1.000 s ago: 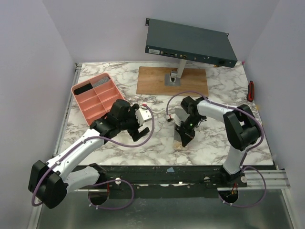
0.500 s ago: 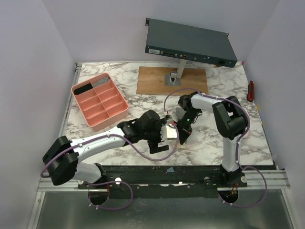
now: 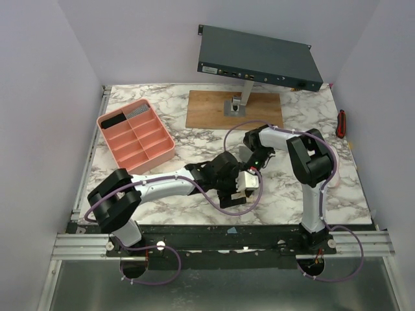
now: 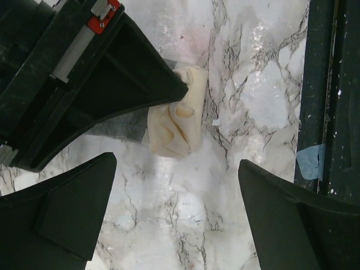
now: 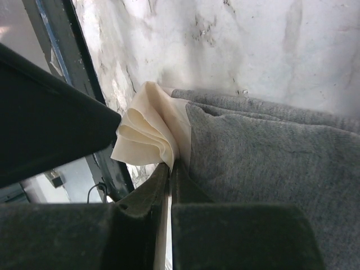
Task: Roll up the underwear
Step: Roll the underwear to the center of the board.
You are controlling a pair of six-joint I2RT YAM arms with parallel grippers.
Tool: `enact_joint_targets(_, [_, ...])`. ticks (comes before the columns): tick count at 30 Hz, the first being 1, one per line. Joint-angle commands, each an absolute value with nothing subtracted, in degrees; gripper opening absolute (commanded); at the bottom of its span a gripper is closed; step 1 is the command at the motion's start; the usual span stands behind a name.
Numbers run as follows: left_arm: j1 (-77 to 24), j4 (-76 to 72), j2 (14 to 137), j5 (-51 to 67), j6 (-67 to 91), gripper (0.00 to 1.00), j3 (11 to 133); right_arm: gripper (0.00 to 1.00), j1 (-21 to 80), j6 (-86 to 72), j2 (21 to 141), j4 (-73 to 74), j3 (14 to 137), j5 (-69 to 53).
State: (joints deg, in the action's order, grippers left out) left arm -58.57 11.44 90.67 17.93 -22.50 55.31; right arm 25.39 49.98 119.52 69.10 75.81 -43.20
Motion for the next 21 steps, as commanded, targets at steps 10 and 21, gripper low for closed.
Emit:
enact_joint_targets(10, [-59.4,8.2,97.1,19.8,-17.6,0.99,59.9,0.05,24.9,50.8,121.7,69.0,77.2,-44.3])
enact_joint_targets(21, [-59.4,4.8,101.2,17.1,-14.0,0.96,59.6,0.05,24.9,50.2,121.9,68.3,76.8,-44.5])
